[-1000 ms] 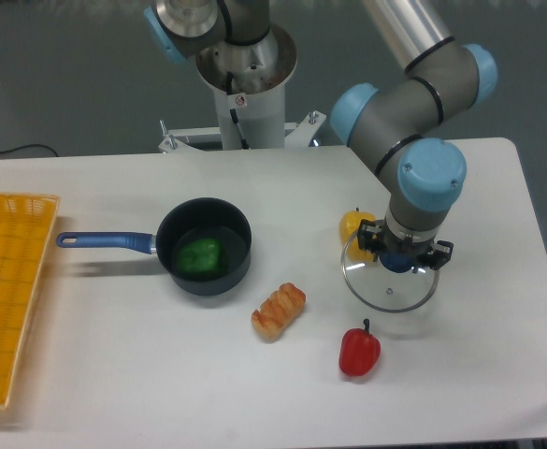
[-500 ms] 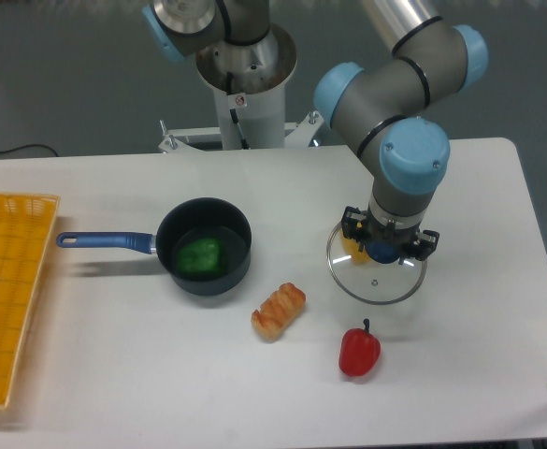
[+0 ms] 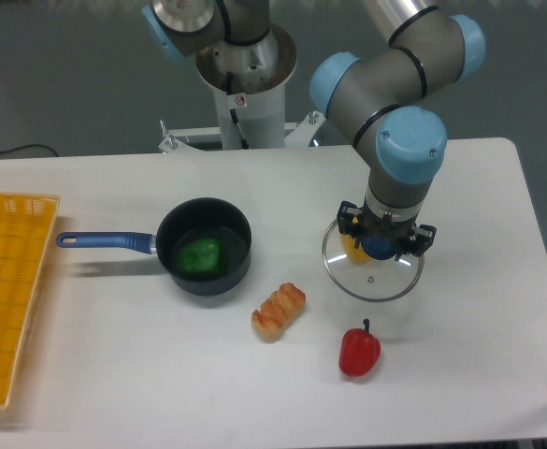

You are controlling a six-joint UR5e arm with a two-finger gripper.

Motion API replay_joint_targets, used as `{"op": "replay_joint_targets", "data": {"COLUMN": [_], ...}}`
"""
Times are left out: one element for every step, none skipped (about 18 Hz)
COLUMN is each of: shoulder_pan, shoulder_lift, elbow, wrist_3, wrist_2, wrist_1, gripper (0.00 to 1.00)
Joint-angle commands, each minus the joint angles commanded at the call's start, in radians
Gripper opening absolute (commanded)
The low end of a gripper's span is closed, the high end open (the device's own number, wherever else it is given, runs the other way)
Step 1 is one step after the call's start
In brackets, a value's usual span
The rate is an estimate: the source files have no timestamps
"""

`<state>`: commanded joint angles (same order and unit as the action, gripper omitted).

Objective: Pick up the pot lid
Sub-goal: 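Lift the glass lid by its knob and carry it toward the yellow pepper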

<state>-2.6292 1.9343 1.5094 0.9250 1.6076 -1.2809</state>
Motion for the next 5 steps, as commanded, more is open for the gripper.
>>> {"op": "replay_joint_targets", "data": {"shoulder_pan": [0.000, 0.000, 0.000, 0.000, 0.000], "shoulder_lift": [0.000, 0.000, 0.000, 0.000, 0.000], "elbow": [0.000, 0.002, 0.002, 0.002, 0.003], "wrist_3": [0.000, 0.000, 0.000, 0.000, -0.002], "wrist_2": [0.000, 0.000, 0.000, 0.000, 0.000], "wrist_1": [0.000, 0.000, 0.000, 0.000, 0.000], "gripper": [0.47, 0.47, 0.47, 0.47, 0.47]}}
